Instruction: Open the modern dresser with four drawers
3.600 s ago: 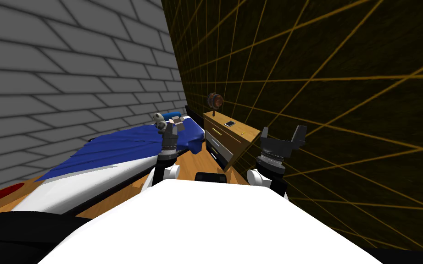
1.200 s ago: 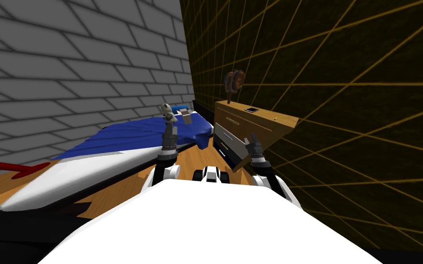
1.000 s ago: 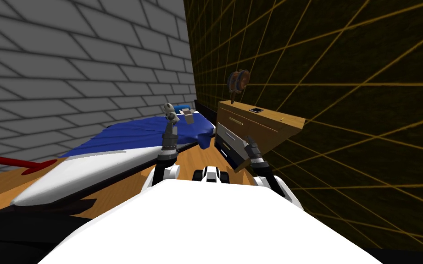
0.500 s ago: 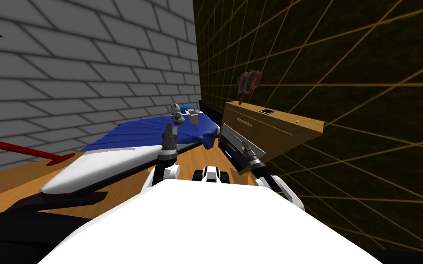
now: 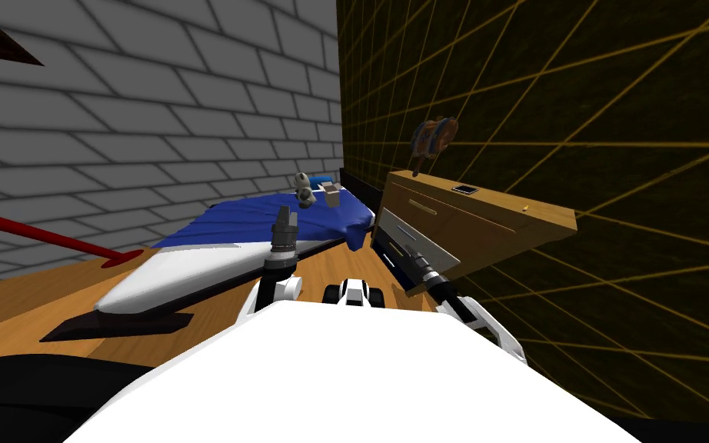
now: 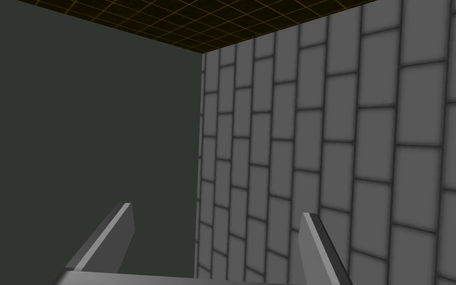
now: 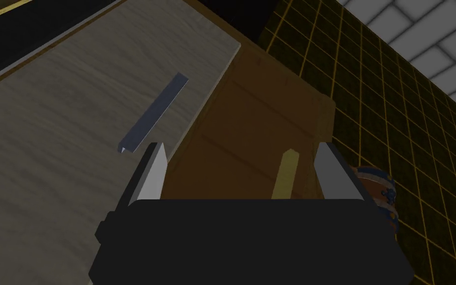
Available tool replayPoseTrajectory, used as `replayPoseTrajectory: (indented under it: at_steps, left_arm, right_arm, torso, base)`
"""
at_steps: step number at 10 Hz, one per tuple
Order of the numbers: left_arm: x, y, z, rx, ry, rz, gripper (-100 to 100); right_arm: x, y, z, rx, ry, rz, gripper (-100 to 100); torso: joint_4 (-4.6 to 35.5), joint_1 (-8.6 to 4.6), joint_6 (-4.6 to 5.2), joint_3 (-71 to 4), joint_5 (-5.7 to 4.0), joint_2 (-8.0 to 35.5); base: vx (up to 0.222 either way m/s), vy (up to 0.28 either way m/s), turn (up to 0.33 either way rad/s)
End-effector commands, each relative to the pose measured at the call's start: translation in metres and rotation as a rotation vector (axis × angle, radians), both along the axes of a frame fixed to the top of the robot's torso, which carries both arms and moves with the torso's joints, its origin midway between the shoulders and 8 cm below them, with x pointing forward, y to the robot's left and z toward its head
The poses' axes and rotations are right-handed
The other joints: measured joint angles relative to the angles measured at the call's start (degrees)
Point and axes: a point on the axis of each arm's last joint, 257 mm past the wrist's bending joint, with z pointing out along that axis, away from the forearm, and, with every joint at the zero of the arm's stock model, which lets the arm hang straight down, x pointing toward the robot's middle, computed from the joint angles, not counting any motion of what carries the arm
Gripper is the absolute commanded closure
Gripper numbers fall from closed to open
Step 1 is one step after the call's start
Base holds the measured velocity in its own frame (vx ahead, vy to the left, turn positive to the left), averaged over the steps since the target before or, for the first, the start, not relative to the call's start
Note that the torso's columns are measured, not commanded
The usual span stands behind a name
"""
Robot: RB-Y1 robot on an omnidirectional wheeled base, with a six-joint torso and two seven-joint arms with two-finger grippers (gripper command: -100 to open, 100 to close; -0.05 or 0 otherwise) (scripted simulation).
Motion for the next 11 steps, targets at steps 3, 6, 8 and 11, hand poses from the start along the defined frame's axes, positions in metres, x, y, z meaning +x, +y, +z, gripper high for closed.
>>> replayPoseTrajectory:
  at_steps: [3, 6, 8, 11]
  left_arm:
    - [0.0, 0.0, 0.0, 0.0, 0.0, 0.0, 0]
    - [0.0, 0.0, 0.0, 0.0, 0.0, 0.0, 0]
    - [0.0, 0.0, 0.0, 0.0, 0.0, 0.0, 0]
    - [0.0, 0.0, 0.0, 0.0, 0.0, 0.0, 0]
  right_arm:
    - [-0.011, -0.042, -0.048, -0.162, 0.147, -0.021, -100]
    - [-0.027, -0.092, -0.084, -0.318, 0.277, -0.05, -100]
    - [-0.036, -0.119, -0.098, -0.396, 0.338, -0.068, -100]
    - [-0.047, -0.154, -0.107, -0.491, 0.402, -0.089, -100]
  torso:
    - [-0.02, 0.16, -0.01, -0.02, 0.03, -0.03]
    - [0.0, 0.06, 0.01, 0.01, 0.01, 0.01]
    - [0.01, 0.09, -0.01, 0.02, 0.03, 0.03]
    - [-0.01, 0.13, -0.02, -0.02, 0.03, -0.04]
  base:
    - [0.013, 0.096, 0.066]
    - [0.018, 0.095, 0.086]
    - [0.019, 0.099, 0.087]
    - [0.026, 0.094, 0.069]
